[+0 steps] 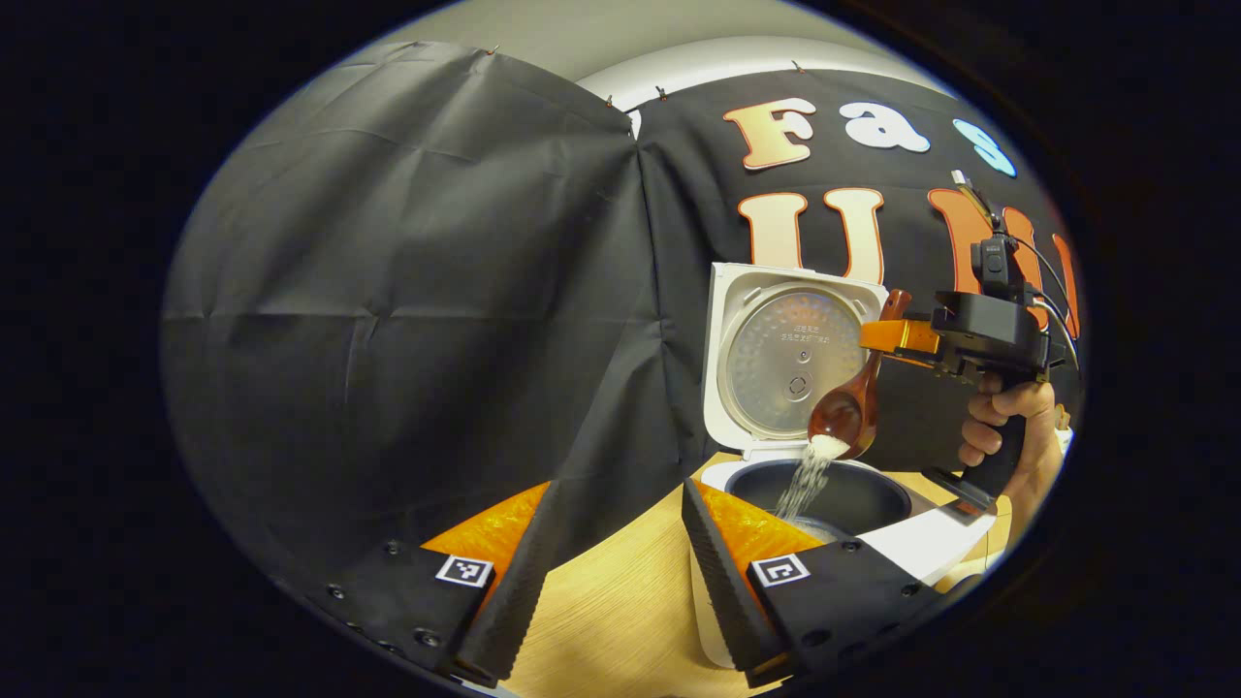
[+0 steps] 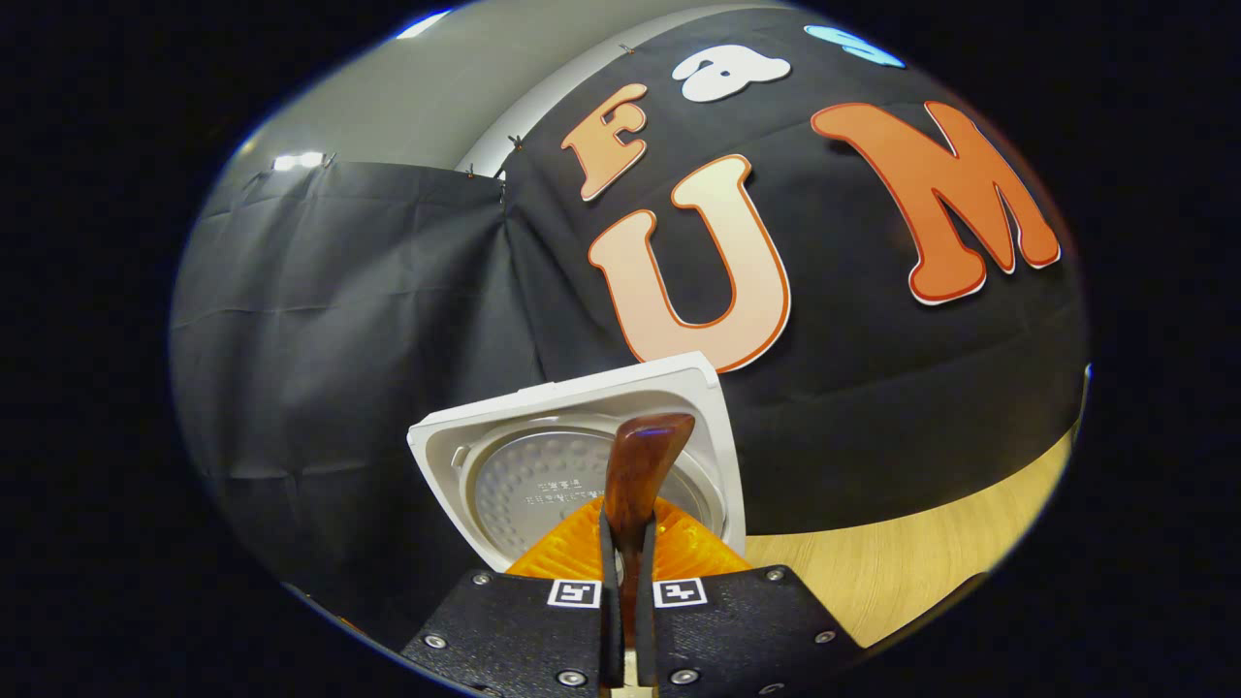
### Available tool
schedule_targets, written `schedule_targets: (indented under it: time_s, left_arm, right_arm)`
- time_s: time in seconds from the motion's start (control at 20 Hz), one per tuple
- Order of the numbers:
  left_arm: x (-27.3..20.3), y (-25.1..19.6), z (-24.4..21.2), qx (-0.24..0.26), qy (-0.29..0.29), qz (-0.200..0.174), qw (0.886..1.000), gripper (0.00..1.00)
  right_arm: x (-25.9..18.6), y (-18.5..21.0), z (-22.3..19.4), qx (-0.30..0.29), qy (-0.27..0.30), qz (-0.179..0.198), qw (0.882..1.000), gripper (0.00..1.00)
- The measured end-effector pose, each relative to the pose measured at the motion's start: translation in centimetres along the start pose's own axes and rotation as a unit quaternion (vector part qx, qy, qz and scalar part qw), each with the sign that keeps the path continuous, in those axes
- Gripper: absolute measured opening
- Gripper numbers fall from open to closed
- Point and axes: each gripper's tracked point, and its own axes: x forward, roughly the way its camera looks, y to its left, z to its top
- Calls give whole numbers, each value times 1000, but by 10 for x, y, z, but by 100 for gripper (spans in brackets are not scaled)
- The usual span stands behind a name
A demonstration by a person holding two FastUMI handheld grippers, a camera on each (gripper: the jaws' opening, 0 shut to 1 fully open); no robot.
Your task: Close the left gripper, press the button to open the rice cooker; take a wooden spoon from the chopstick holder with the right hand, scoop a spoonful of rice and pour it into the rice cooker, then put the wooden spoon back into the chopstick holder.
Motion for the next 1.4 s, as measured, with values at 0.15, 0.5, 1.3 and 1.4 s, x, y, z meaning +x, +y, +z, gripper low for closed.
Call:
schedule_targets:
  time_s: [0.15, 0.5, 1.3, 1.4]
  left_arm:
    - [-2, 0, -2, -1, -2, -2, 1000, 82]
    - [-5, -3, -3, 0, -3, -10, 1000, 82]
    - [-20, -12, 15, 7, -22, -20, 1000, 82]
    - [-22, -13, 16, 7, -23, -22, 999, 82]
  right_arm:
    - [-1, 0, 3, -7, 1, 12, 1000, 5]
    - [-9, 1, 8, -101, -6, 39, 994, 5]
    - [-43, 39, 23, -222, -25, 140, 965, 5]
    - [-54, 33, 32, -204, -31, 135, 969, 5]
